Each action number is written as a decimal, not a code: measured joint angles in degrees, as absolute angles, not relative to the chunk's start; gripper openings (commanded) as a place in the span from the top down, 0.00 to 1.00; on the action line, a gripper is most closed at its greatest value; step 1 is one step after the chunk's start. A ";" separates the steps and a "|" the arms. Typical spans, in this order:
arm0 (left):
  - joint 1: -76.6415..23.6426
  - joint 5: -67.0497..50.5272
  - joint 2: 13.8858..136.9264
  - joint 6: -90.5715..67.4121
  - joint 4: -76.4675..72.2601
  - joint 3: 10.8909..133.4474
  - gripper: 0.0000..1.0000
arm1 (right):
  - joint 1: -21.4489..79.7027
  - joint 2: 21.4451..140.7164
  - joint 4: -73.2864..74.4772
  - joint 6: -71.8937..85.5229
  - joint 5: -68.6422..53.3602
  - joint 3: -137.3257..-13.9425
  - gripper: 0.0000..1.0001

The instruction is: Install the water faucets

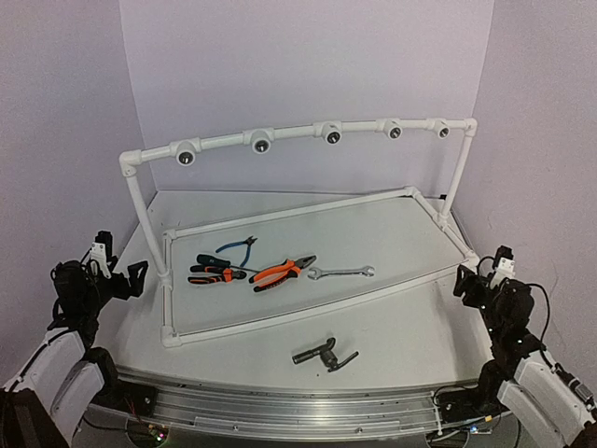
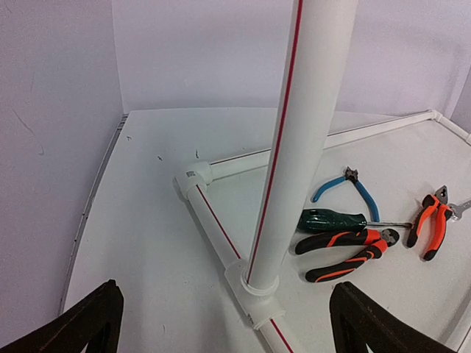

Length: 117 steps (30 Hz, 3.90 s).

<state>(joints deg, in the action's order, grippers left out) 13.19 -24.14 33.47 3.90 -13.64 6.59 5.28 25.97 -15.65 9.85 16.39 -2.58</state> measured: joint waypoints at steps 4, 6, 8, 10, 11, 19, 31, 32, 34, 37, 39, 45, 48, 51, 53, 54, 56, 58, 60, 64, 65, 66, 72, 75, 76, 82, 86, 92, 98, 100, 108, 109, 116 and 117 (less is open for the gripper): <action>13.19 -27.34 33.45 5.31 -13.65 6.64 0.00 | 5.28 32.57 -10.72 12.78 12.97 -4.89 0.11; 13.19 -31.45 33.46 8.27 -11.74 7.36 0.00 | 5.28 36.72 -7.03 14.99 9.86 -9.04 0.15; 13.19 -36.56 33.47 12.55 -8.40 9.12 0.01 | 5.28 40.82 -4.04 17.23 6.23 -14.23 0.19; 13.19 -42.46 33.69 19.50 -2.16 12.95 0.01 | 5.28 45.28 -0.82 20.16 1.58 -20.74 0.23; 13.17 -45.00 33.87 23.31 1.17 15.32 0.01 | 5.30 47.64 0.86 21.86 -0.93 -24.24 0.24; 11.25 -54.48 38.07 52.73 28.76 29.93 0.03 | 19.85 60.61 16.27 30.16 -3.76 -42.21 0.24; -0.42 -52.21 55.78 64.05 52.31 43.15 0.13 | 60.75 91.17 39.46 33.46 7.27 -66.79 0.26; -1.14 -51.70 56.06 64.03 52.94 43.16 0.14 | 62.31 93.64 40.32 33.28 7.64 -68.40 0.30; -3.01 -50.67 56.69 63.63 53.84 43.16 0.15 | 64.90 98.12 42.05 33.05 7.95 -70.89 0.37; -5.66 -49.69 57.34 62.18 54.13 43.16 0.16 | 66.90 103.88 44.41 32.90 7.94 -73.77 0.44; -6.48 -49.67 57.41 61.17 54.11 43.16 0.16 | 67.07 106.72 45.30 32.46 7.90 -75.13 0.44; -7.34 -49.46 57.41 58.92 53.79 43.90 0.17 | 67.23 108.71 47.26 31.86 7.91 -75.82 0.51; -7.58 -49.28 57.55 58.22 53.34 43.93 0.17 | 67.49 109.78 47.81 31.94 7.60 -76.58 0.55; -7.88 -49.28 58.08 57.24 53.31 44.63 0.18 | 67.69 112.09 47.66 31.85 7.18 -77.17 0.58; -8.03 -49.30 58.26 56.77 52.95 45.24 0.18 | 67.79 113.24 47.73 31.90 6.95 -77.17 0.61; -8.10 -49.33 58.28 56.54 52.76 45.43 0.18 | 67.83 113.69 47.76 31.91 6.89 -77.15 0.62; -8.28 -49.33 58.33 56.02 52.49 45.68 0.19 | 67.83 114.15 47.71 31.99 6.90 -77.14 0.65; -8.46 -49.45 58.37 55.33 52.40 45.78 0.20 | 67.83 114.34 47.64 32.05 6.92 -77.14 0.68; -8.67 -49.69 58.47 54.32 52.36 45.78 0.20 | 67.90 114.37 47.59 32.15 6.96 -77.13 0.74; -9.02 -50.15 58.51 52.30 51.96 46.03 0.21 | 67.92 114.37 47.33 32.26 7.24 -77.12 0.92; -9.12 -50.36 58.54 51.76 51.91 46.32 0.21 | 67.92 114.37 47.24 32.27 7.41 -77.12 0.98; -9.23 -50.53 58.54 51.25 51.86 46.64 0.22 | 67.92 114.37 47.17 32.27 7.58 -77.12 1.00; -10.87 -51.80 58.69 47.55 50.41 48.88 0.25 | 67.92 113.76 46.45 32.07 10.20 -77.10 1.00; -13.60 -52.09 58.97 44.40 49.28 50.00 0.26 | 67.98 111.30 45.84 31.80 14.13 -76.89 1.00; -14.82 -52.20 59.06 43.20 48.91 50.37 0.27 | 68.09 109.70 45.56 31.71 15.68 -76.84 1.00; -23.36 -52.08 60.47 34.02 45.97 54.23 0.26 | 69.31 99.01 41.22 30.94 27.07 -78.78 1.00; -30.35 -49.67 63.63 24.63 41.10 60.16 0.24 | 71.34 97.24 34.74 28.02 36.12 -83.35 1.00; -35.99 -44.67 70.20 13.02 34.82 68.54 0.20 | 73.32 97.76 24.46 21.35 44.01 -87.16 1.00; -37.50 -40.88 74.30 6.43 32.11 71.13 0.34 | 73.43 100.23 18.83 16.22 46.39 -90.40 1.00; -38.05 -39.97 75.19 5.15 31.68 71.25 0.43 | 73.43 100.82 17.84 15.11 46.71 -90.66 1.00; -38.70 -39.30 77.47 2.85 30.67 73.28 0.97 | 73.36 102.13 15.60 12.20 47.24 -91.09 1.00; -38.79 -39.23 77.49 2.91 30.55 73.38 1.00 | 73.28 102.12 15.48 12.03 47.42 -91.09 1.00; -38.60 -39.21 77.56 4.28 30.67 73.67 1.00 | 72.75 102.15 14.54 10.25 45.87 -91.09 0.64; -38.50 -38.92 77.56 4.87 31.08 73.76 1.00 | 72.30 102.15 14.47 9.68 44.10 -91.09 0.43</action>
<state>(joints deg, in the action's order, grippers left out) -38.50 -38.92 77.56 4.87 31.08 73.76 72.30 102.15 14.47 9.68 44.10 -91.09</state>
